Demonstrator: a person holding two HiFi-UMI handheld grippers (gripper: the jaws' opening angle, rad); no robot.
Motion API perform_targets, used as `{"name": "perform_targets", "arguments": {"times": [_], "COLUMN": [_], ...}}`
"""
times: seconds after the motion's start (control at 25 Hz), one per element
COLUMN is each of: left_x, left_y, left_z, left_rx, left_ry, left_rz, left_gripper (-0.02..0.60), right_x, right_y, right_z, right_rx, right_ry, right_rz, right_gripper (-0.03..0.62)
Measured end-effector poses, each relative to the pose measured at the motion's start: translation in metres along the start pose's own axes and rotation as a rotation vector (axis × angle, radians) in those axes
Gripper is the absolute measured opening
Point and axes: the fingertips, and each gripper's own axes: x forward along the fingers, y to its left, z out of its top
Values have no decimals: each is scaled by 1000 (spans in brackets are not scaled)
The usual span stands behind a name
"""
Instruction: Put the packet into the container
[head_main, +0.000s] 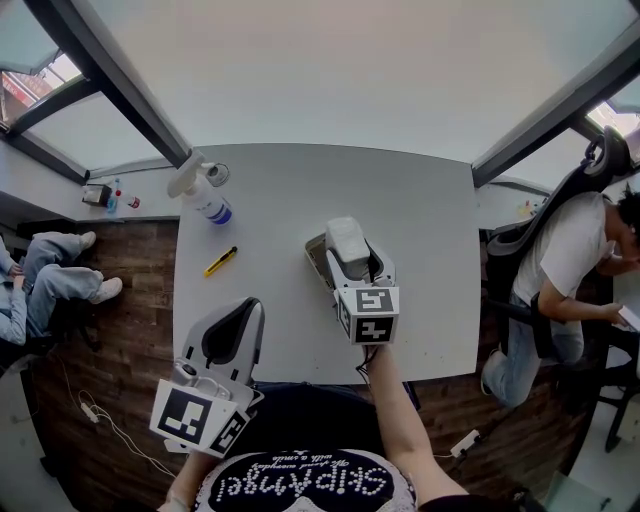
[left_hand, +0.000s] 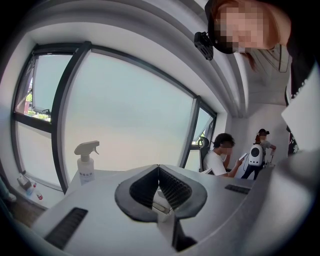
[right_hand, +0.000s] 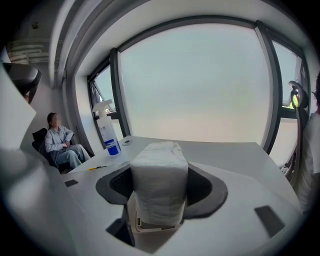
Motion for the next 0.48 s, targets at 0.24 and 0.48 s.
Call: {"name": "perform_targets", "arguments": {"times": [0.24,0.48], "left_x": [0,2], "left_y": [1,2], "left_z": [0,0], "left_rx": [-1,-4], "left_ry": [-4,0], "left_rz": [6,8], "left_gripper": [8,8], "right_x": [6,13], "right_y": [-1,0], "right_z": [-7,-19], "right_rx": [-6,-11], "right_ry": [10,34], "right_rz": [0,7], "right_gripper": [279,279]}}
